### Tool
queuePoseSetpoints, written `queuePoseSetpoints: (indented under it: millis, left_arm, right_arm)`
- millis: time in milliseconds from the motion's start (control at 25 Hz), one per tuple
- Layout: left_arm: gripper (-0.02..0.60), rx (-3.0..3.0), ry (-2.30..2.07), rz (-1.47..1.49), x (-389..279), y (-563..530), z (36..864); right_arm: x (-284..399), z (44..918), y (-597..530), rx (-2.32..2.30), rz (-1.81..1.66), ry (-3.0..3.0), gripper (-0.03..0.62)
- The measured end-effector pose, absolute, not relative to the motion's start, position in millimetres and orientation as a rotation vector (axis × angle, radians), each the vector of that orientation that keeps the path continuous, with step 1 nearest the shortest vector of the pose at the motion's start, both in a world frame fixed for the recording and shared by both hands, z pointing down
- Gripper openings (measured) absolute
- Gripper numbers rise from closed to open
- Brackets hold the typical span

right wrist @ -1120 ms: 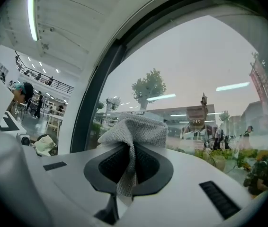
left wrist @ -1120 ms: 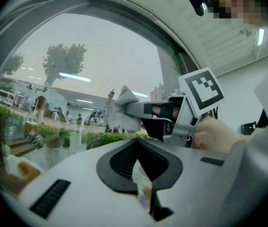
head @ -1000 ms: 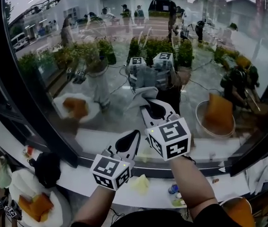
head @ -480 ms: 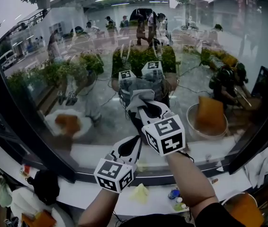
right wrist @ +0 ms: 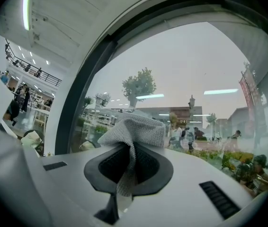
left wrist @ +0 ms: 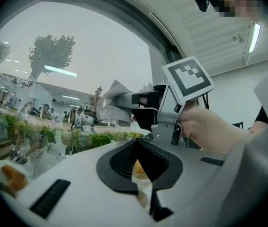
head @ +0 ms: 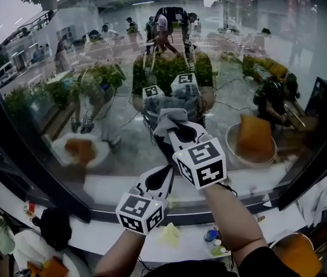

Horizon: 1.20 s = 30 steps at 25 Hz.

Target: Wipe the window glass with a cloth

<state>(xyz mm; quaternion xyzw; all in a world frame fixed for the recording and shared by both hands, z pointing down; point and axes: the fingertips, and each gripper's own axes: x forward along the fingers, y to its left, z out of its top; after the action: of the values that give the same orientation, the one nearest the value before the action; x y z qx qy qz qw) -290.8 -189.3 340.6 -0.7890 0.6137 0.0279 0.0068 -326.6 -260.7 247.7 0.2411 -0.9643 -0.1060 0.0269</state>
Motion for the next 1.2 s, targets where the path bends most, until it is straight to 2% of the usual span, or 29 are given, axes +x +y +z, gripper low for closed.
queuePoseSetpoints:
  millis: [360,600,880,1120,1200]
  left_arm:
    - [0.008,-2.499,1.888,0.092,-302.9,-191.6,338.4]
    - [0.008,-2.535,1.868,0.079,-210.9,-223.2,353.1]
    - [0.008,-2.564,1.831,0.071,-139.7,-267.3,345.6]
    - [0.008,-2.589,1.804,0.072,-19.8,-311.6,341.1]
    - [0.008,-2.6,1.791,0.067,-11.8,-315.6,342.4]
  right_arm:
    - [-330.9,247.5,-263.7,0.773,-0.316,-2.965,0.038]
    - [-233.7,261.6,-299.6,0.801,-0.296,-2.95,0.038]
    - [-157.0,258.3,-348.6,0.841,-0.284,-2.925,0.038]
    - [-34.7,258.8,-397.5,0.868,-0.264,-2.903,0.038]
    - [-25.1,260.6,-402.9,0.882,-0.259,-2.896,0.038]
